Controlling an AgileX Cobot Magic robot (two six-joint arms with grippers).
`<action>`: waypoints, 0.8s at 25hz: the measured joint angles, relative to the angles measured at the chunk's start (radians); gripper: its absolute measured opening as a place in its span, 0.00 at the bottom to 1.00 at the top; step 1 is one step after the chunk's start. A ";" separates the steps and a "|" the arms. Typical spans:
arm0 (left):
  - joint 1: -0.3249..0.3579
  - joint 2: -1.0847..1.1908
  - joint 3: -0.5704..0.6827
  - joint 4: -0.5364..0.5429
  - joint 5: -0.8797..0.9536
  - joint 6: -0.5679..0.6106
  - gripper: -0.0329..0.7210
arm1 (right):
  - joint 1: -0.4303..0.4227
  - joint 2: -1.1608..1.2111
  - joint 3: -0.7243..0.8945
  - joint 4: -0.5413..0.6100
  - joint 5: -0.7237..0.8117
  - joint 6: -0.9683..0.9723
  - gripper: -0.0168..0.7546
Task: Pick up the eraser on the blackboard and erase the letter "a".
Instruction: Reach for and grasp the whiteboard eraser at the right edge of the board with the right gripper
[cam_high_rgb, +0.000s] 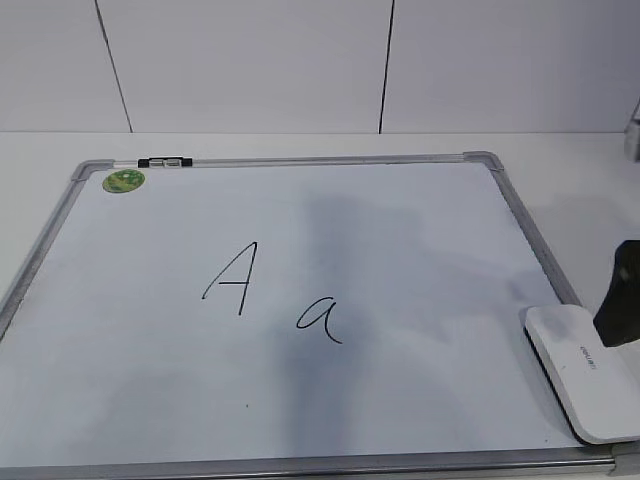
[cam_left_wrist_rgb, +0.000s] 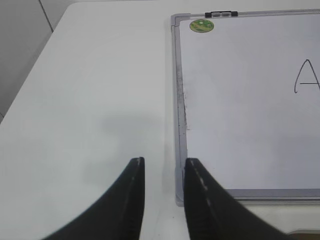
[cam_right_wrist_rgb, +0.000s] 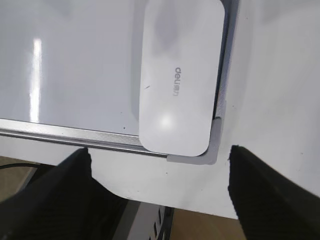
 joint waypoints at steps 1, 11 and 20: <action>0.000 0.000 0.000 0.000 0.000 0.000 0.29 | 0.012 0.007 -0.007 -0.014 0.000 0.019 0.88; 0.000 0.000 0.000 0.000 0.000 0.000 0.29 | 0.059 0.115 -0.013 -0.037 -0.003 0.102 0.88; 0.000 0.000 0.000 0.000 0.000 0.000 0.29 | 0.059 0.195 -0.014 -0.036 -0.051 0.126 0.88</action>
